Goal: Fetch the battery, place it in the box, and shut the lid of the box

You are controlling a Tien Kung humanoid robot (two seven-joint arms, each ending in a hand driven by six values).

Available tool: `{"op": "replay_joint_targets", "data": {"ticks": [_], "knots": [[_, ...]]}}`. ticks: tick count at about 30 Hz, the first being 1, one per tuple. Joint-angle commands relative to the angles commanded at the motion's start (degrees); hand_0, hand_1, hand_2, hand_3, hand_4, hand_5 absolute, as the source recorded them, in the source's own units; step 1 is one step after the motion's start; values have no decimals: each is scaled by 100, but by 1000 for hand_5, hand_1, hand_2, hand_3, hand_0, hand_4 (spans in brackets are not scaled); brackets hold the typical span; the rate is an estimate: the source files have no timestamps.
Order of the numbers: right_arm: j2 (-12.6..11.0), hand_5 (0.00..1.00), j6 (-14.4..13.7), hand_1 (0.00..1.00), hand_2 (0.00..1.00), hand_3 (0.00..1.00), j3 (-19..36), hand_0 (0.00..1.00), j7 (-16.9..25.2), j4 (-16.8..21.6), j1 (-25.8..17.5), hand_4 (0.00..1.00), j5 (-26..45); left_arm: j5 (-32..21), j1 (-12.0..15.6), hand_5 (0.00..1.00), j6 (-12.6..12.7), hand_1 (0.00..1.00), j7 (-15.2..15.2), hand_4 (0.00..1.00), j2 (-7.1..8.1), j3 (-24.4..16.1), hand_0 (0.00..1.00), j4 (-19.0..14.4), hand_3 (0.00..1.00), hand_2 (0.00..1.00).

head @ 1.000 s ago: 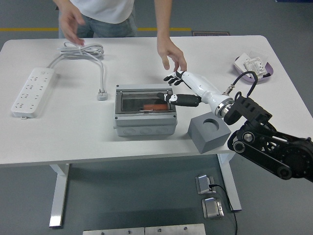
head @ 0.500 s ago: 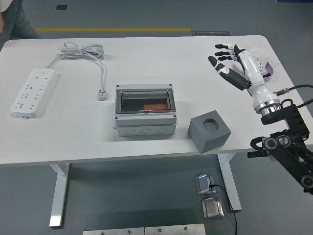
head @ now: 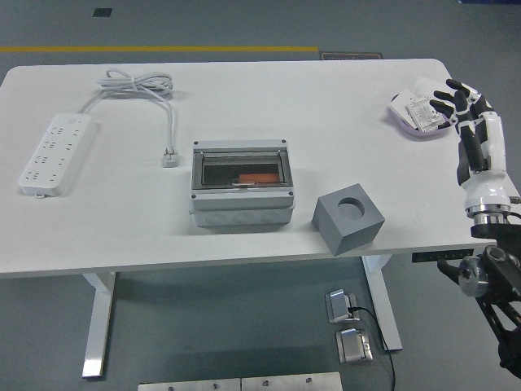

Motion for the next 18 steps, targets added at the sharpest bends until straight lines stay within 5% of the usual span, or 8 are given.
{"op": "replay_joint_targets", "data": {"ticks": [18], "knots": [[70, 846, -135, 653, 653, 709, 262, 765, -226, -87, -52, 920, -266, 25, -126, 25, -25, 692, -24, 472, 65, -6, 634, 13, 565, 586]]}}
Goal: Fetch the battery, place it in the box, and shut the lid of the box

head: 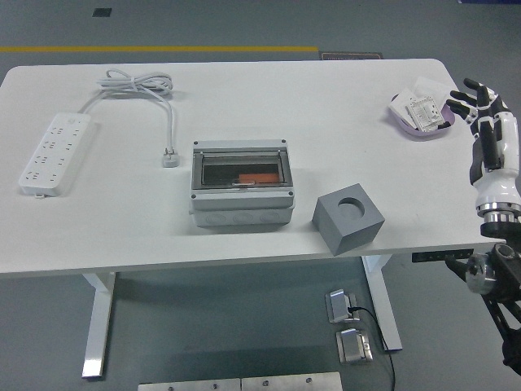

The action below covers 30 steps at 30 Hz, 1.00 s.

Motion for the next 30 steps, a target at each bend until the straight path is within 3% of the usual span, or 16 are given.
{"op": "replay_joint_targets", "data": {"ticks": [30], "knots": [[70, 886, -206, 653, 653, 708, 93, 761, -256, 63, -70, 915, -540, -48, -46, 24, -2, 692, -25, 471, -14, 52, 635, 8, 565, 588]]}}
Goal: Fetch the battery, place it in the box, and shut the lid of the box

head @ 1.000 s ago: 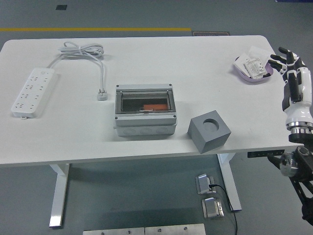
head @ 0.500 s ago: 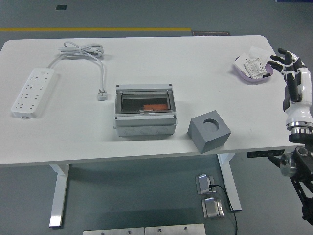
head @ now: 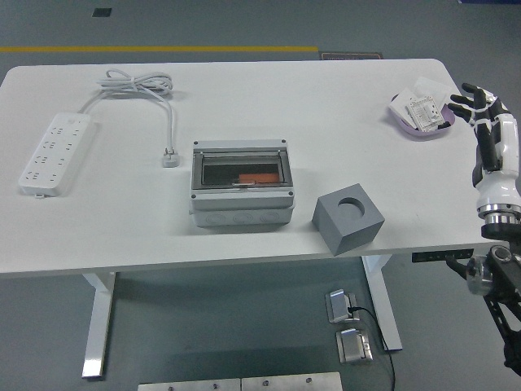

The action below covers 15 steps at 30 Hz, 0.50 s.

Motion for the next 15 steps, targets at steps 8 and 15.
{"op": "replay_joint_targets", "data": {"ticks": [8, 15], "knots": [[-1, 891, 1, 653, 653, 707, -3, 762, -8, -5, 14, 913, -19, -13, -12, 24, 1, 692, -5, 471, -11, 16, 635, 1, 565, 588], [-19, 890, -16, 652, 653, 707, 3, 761, -20, -3, 26, 912, -30, 41, -39, 23, -6, 692, -1, 471, 8, -1, 635, 1, 565, 589]]}}
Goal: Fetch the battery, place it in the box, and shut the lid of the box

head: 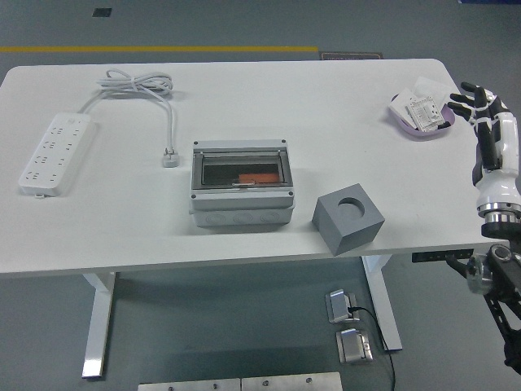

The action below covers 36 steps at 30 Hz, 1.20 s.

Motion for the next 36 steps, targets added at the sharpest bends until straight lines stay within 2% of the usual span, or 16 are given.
{"op": "replay_joint_targets", "data": {"ticks": [10, 26, 36], "knots": [[-14, 886, -25, 652, 653, 707, 14, 762, 12, 16, 4, 902, 5, 116, -14, 23, -13, 693, 15, 471, 42, -62, 636, -2, 566, 589], [30, 882, -28, 652, 652, 707, 75, 763, 34, 5, -57, 895, 3, -41, 10, 22, 2, 692, -7, 471, -4, 18, 636, 3, 565, 589], [20, 882, 180, 651, 652, 706, -13, 763, 248, -141, 29, 895, 426, -76, 85, 23, 15, 692, 15, 471, -37, 20, 636, 0, 565, 589]]}}
